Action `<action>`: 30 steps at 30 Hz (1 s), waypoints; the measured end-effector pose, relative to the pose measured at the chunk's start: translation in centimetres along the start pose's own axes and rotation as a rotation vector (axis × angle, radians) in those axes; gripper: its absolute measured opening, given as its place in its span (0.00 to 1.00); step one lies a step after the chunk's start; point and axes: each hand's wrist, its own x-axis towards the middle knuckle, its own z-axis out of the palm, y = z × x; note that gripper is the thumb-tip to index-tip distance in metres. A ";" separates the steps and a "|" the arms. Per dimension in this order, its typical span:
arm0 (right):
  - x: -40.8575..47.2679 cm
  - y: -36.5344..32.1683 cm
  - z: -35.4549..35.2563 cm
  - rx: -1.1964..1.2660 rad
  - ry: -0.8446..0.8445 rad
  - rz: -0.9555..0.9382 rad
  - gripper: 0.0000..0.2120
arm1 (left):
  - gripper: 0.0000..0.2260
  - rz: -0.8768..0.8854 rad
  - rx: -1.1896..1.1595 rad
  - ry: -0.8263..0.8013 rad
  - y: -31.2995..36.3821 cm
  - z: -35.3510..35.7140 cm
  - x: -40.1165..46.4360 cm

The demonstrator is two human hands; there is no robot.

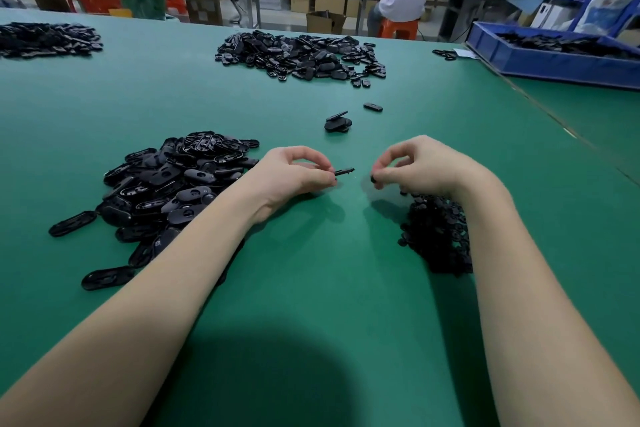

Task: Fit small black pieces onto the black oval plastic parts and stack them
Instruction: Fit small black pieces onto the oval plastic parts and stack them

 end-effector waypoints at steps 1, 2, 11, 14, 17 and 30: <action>-0.1 -0.2 0.1 0.102 0.011 -0.028 0.04 | 0.12 0.018 0.034 0.022 0.0 0.1 0.0; -0.1 -0.4 0.3 0.185 0.027 -0.049 0.04 | 0.13 0.040 0.070 0.043 0.0 0.1 -0.1; 0.1 -1.1 1.5 0.348 0.036 -0.063 0.02 | 0.15 0.129 0.239 0.071 0.4 0.7 -0.7; 0.2 -1.2 1.8 0.361 0.036 -0.037 0.02 | 0.16 0.096 0.147 0.039 0.3 1.0 -0.8; 0.3 -1.2 2.1 0.373 0.041 -0.021 0.02 | 0.15 0.098 0.102 0.040 0.3 1.3 -0.8; 1.0 -1.4 2.6 0.421 0.103 0.051 0.03 | 0.12 0.116 0.054 -0.042 0.5 1.0 -0.6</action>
